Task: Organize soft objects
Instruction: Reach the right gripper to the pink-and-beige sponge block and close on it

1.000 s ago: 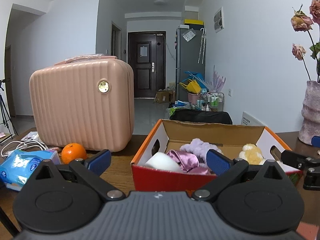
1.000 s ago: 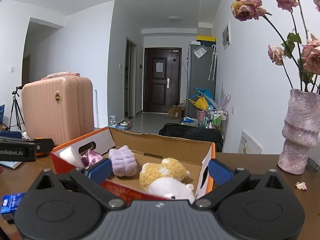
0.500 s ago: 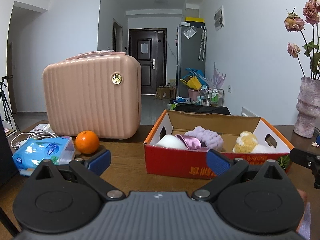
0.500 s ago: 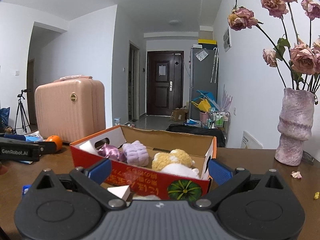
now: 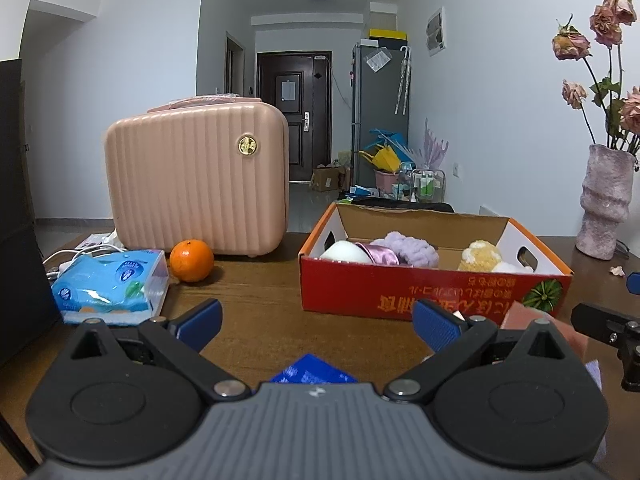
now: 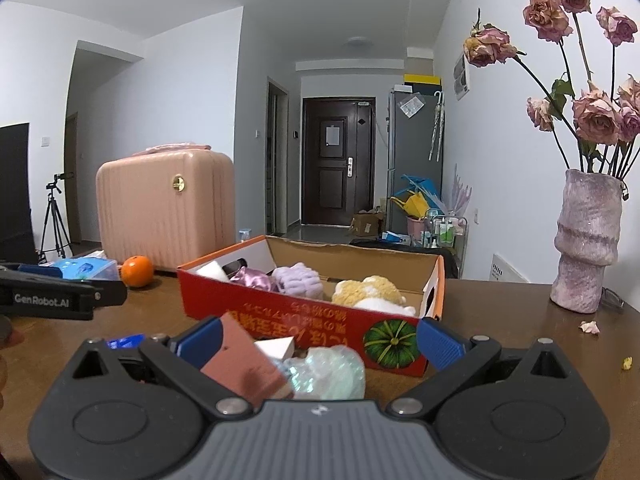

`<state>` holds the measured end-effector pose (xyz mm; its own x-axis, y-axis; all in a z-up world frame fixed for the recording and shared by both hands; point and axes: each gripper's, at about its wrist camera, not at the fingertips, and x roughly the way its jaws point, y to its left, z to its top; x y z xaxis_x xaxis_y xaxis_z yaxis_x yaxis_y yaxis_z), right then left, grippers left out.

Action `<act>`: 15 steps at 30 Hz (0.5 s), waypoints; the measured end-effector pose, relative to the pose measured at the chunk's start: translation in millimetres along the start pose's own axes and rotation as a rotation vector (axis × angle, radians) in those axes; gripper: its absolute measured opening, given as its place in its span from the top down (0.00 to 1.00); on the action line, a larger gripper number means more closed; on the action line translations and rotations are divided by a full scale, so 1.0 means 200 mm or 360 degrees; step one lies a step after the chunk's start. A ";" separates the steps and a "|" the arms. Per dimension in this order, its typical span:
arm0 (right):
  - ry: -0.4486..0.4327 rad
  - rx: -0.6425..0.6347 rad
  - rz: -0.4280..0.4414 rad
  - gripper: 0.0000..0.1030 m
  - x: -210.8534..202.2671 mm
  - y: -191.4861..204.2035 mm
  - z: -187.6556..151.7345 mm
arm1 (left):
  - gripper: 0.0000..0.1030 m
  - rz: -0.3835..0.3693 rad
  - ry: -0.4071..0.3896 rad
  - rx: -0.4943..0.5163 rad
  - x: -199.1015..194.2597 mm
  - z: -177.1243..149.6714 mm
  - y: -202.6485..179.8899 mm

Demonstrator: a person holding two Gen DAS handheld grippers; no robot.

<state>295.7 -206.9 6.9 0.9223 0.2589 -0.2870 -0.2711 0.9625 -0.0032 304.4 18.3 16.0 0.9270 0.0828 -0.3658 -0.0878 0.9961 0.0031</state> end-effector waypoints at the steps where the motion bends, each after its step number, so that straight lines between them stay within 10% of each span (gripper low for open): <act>1: 0.0003 0.0000 0.0003 0.00 -0.01 0.01 -0.01 | 0.00 -0.0004 0.0002 0.0000 -0.01 -0.01 0.00; 15: 0.0051 0.0011 0.0027 0.00 -0.12 0.09 -0.07 | 0.00 -0.0030 0.0022 -0.0010 -0.16 -0.08 0.03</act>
<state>264.2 -197.7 0.3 0.9084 0.2723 -0.3173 -0.2844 0.9587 0.0083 268.3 21.5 13.3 0.9233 0.0633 -0.3789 -0.0724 0.9973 -0.0100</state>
